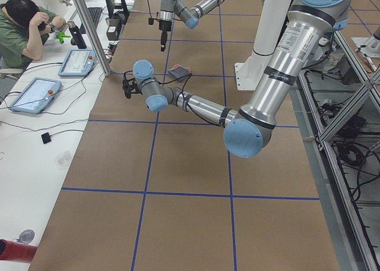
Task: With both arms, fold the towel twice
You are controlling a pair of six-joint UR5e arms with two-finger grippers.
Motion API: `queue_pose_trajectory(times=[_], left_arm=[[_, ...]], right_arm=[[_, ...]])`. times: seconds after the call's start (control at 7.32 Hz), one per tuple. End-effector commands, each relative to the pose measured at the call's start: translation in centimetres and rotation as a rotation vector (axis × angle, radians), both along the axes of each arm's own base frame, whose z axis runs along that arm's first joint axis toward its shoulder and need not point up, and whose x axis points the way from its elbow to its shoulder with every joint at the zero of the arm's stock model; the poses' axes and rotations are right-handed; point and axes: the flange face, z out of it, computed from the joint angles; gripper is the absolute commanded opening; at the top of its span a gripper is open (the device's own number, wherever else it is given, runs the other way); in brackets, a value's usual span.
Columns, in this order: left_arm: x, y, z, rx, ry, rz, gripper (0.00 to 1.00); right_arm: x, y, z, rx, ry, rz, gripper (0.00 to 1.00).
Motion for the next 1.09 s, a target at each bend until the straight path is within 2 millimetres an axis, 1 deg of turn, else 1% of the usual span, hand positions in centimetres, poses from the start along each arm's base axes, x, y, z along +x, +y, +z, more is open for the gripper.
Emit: queue_pose_trajectory(times=[0.0,0.14,0.27,0.41,0.55,0.68,0.82,0.96], left_arm=[[-9.0,1.9,8.2,0.16,-0.094,0.045,1.0],[-12.4,2.7,11.7,0.232,-0.182,0.068,1.0],[-16.2,2.3,14.3,0.318,-0.325,0.103,1.0],[-20.3,1.9,16.3,0.36,-0.457,0.145,1.0],[-24.9,2.2,17.7,0.356,-0.515,0.189,1.0],[-27.3,2.4,18.2,0.355,-0.553,0.225,1.0],[-28.6,3.3,17.0,0.391,-0.555,0.217,1.0],[-28.7,5.3,15.4,0.43,-0.56,0.209,1.0]], right_arm=[[10.5,-4.3,7.7,0.012,0.097,-0.025,0.99],[14.7,-6.0,10.3,0.035,0.192,-0.04,0.99],[19.0,-6.5,14.3,0.052,0.304,-0.087,0.99],[24.0,-7.9,17.2,0.019,0.413,-0.118,0.99],[29.8,-8.5,20.8,0.074,0.534,-0.169,0.99],[34.1,-7.7,24.8,0.067,0.561,-0.211,0.99],[36.3,-6.0,27.7,0.025,0.568,-0.192,0.99],[36.4,-5.3,30.1,-0.007,0.604,-0.201,0.99]])
